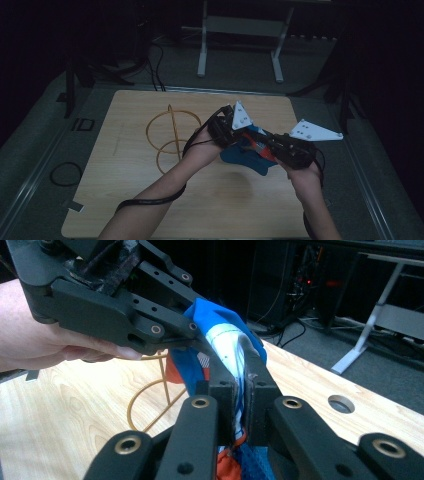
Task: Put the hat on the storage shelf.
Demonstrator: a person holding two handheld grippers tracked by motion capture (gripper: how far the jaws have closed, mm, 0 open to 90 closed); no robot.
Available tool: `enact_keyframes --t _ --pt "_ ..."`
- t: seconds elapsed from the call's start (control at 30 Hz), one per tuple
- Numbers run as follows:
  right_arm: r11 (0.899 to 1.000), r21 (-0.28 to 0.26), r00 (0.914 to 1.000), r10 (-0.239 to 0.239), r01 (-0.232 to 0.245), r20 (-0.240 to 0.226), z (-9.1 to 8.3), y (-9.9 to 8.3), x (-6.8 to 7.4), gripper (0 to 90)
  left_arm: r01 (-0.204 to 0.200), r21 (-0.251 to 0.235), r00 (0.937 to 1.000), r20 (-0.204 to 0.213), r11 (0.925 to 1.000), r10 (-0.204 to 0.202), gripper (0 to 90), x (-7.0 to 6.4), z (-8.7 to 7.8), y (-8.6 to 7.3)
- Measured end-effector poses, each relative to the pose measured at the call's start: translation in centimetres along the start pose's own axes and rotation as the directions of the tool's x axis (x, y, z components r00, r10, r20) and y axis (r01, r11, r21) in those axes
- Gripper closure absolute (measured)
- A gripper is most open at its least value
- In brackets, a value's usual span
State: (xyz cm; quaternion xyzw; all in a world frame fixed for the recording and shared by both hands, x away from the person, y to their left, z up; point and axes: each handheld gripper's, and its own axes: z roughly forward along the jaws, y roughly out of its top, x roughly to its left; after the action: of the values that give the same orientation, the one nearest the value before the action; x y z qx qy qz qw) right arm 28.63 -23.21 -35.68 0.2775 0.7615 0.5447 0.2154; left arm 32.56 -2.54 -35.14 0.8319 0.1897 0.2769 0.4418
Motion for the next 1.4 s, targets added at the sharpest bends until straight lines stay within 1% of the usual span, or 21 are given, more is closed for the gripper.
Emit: enact_keyframes --t 0.17,0.3,0.43,0.53,0.6,0.63,0.73,0.8,0.83,0.87,0.93,1.0,1.1,1.13,1.2,1.23,1.27,1.3,1.33,1.37,1.4 --pt "1.000 -0.028 0.9999 -0.010 0.010 -0.013 -0.8 -0.1 0.3 69.6 -0.007 -0.031 0.9998 -0.017 0.9995 0.007 89.1 0.2 -0.7 0.1" --pt "0.998 -0.052 0.9995 -0.021 0.019 -0.026 -1.6 -0.2 0.6 55.6 -0.003 -0.040 1.0000 -0.003 0.9992 0.003 89.1 0.3 -1.1 0.0" --pt "0.997 -0.070 0.9976 -0.022 0.017 -0.066 -2.5 -0.4 0.8 50.6 -0.032 -0.058 0.9995 -0.004 0.9978 0.032 89.1 0.2 -1.7 -0.3" --pt "0.995 -0.096 0.9965 -0.040 0.033 -0.074 -3.3 -0.4 0.8 48.9 -0.029 -0.078 0.9996 -0.002 0.9966 0.029 89.1 0.8 -2.2 -0.8" --pt "0.992 -0.122 0.9963 -0.050 0.041 -0.070 -3.8 -0.7 0.7 49.0 -0.021 -0.099 0.9991 0.034 0.9949 0.024 89.0 1.2 -2.4 -1.2" --pt "0.991 -0.124 0.9961 -0.051 0.042 -0.072 -3.9 -0.9 0.6 49.5 -0.021 -0.103 0.9992 0.032 0.9944 0.024 89.0 1.4 -2.5 -1.4" --pt "0.994 -0.094 0.9962 -0.067 0.062 -0.055 -3.8 -1.7 0.5 50.6 -0.013 -0.136 0.9970 0.073 0.9907 0.023 89.0 1.9 -2.8 -2.1" --pt "0.996 -0.065 0.9964 -0.066 0.062 -0.053 -3.5 -2.3 0.3 51.3 -0.017 -0.192 0.9888 0.142 0.9812 0.045 89.0 2.3 -3.1 -2.5" --pt "0.996 -0.060 0.9966 -0.063 0.060 -0.052 -3.4 -2.5 0.3 51.5 -0.011 -0.199 0.9869 0.156 0.9799 0.043 88.9 2.4 -3.2 -2.6" --pt "0.997 -0.056 0.9966 -0.060 0.057 -0.056 -3.3 -2.7 0.2 51.5 -0.019 -0.219 0.9795 0.192 0.9756 0.062 88.9 2.5 -3.3 -2.7" --pt "0.997 -0.046 0.9964 -0.059 0.056 -0.060 -3.0 -3.2 0.3 51.4 -0.028 -0.292 0.9634 0.247 0.9561 0.104 88.9 2.6 -3.5 -3.0" --pt "0.997 -0.034 0.9954 -0.066 0.063 -0.069 -2.8 -3.5 0.4 51.0 -0.048 -0.320 0.9567 0.258 0.9462 0.135 88.9 2.6 -3.7 -3.0" --pt "0.997 -0.032 0.9933 -0.071 0.069 -0.091 -2.5 -4.1 0.7 50.3 -0.041 -0.339 0.9466 0.288 0.9398 0.145 88.9 2.6 -3.8 -3.0" --pt "0.997 -0.036 0.9929 -0.069 0.065 -0.098 -2.5 -4.2 0.8 50.0 -0.032 -0.349 0.9357 0.319 0.9364 0.151 88.9 2.6 -3.8 -2.9" --pt "0.997 -0.043 0.9909 -0.071 0.066 -0.114 -2.4 -4.5 0.9 49.0 -0.031 -0.364 0.9248 0.343 0.9309 0.165 88.9 2.6 -3.8 -3.0" --pt "0.997 -0.052 0.9902 -0.070 0.064 -0.121 -2.3 -4.6 0.9 48.6 -0.022 -0.370 0.9126 0.372 0.9287 0.170 88.9 2.6 -3.8 -3.0" --pt "0.997 -0.052 0.9883 -0.062 0.055 -0.140 -2.2 -4.7 0.9 48.6 -0.028 -0.380 0.9132 0.367 0.9247 0.178 88.9 2.5 -3.8 -3.0" --pt "0.997 -0.053 0.9869 -0.064 0.057 -0.148 -2.1 -4.8 1.0 48.6 -0.017 -0.380 0.9056 0.386 0.9248 0.176 88.9 2.5 -3.8 -3.0" --pt "0.997 -0.055 0.9865 -0.067 0.060 -0.149 -2.1 -4.8 1.1 48.6 -0.019 -0.385 0.9028 0.390 0.9229 0.181 88.9 2.4 -3.8 -3.0" --pt "0.997 -0.053 0.9856 -0.071 0.064 -0.153 -2.0 -4.8 1.3 48.6 -0.018 -0.386 0.9038 0.388 0.9223 0.180 88.9 2.4 -3.7 -3.0" --pt "0.996 -0.055 0.9849 -0.076 0.068 -0.156 -1.9 -4.8 1.3 48.6 -0.009 -0.386 0.8966 0.405 0.9224 0.179 88.9 2.3 -3.6 -3.0"
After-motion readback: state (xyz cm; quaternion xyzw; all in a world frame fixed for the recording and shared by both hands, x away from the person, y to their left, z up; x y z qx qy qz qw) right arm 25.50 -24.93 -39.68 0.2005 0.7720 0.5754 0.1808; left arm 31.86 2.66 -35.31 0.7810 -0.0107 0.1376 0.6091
